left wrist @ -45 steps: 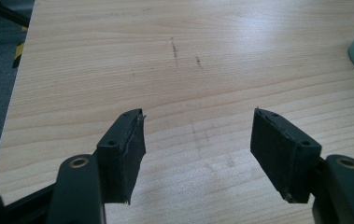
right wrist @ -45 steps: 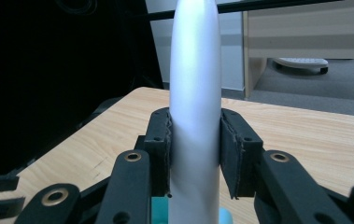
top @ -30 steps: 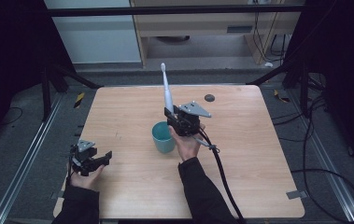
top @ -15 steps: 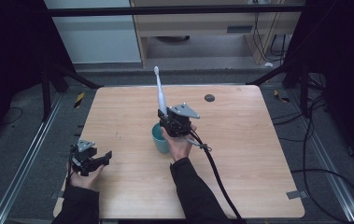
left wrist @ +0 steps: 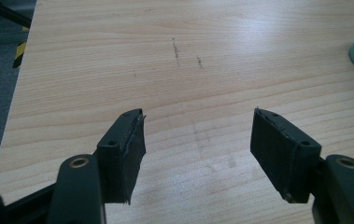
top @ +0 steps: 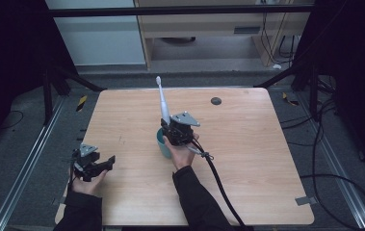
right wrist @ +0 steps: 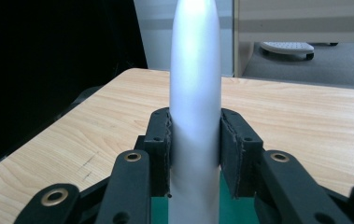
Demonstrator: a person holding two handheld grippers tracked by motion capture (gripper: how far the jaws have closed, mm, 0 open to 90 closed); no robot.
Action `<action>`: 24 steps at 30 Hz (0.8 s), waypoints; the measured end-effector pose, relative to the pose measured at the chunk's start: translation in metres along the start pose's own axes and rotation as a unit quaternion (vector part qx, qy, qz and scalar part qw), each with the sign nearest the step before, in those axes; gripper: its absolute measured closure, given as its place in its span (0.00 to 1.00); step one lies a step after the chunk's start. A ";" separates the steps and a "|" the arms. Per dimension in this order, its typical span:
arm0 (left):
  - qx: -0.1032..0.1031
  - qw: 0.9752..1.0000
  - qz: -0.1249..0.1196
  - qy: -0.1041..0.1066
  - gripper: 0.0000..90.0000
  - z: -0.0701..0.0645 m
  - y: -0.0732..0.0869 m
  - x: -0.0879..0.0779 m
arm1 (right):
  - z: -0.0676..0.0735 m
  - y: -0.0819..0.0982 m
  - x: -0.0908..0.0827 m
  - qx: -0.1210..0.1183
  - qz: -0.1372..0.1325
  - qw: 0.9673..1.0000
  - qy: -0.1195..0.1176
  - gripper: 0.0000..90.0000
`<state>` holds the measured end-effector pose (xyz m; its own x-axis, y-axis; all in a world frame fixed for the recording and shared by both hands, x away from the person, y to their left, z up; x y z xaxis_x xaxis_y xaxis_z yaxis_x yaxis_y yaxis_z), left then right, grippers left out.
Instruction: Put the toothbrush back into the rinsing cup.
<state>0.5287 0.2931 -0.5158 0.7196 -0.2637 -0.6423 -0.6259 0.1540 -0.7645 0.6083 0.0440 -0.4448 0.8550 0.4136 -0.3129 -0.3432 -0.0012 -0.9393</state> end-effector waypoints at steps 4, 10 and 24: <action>0.001 1.000 0.001 0.000 0.39 0.000 0.000 0.000 | -0.002 0.006 0.001 0.001 0.008 1.000 0.004 0.74; 0.001 1.000 0.001 0.000 0.39 0.000 0.000 0.000 | -0.001 0.014 0.004 -0.004 0.019 1.000 0.011 0.74; 0.003 1.000 0.003 0.000 0.39 -0.001 0.000 0.001 | 0.000 0.028 0.006 -0.017 0.041 0.999 0.022 0.73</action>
<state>0.5286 0.2920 -0.5164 0.7164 -0.2631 -0.6461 -0.6279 0.1605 -0.7616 0.6038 0.0459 -0.4724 0.8405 0.3710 -0.3949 -0.4006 -0.0651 -0.9139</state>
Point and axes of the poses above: each handheld gripper's, and its own axes: x roughly forward along the jaws, y roughly out of its underside, z roughly to its left, the point moved 8 cm from there along x, roughly forward along the jaws, and after that the axes turned 4 degrees about y, right-handed, at the moved point
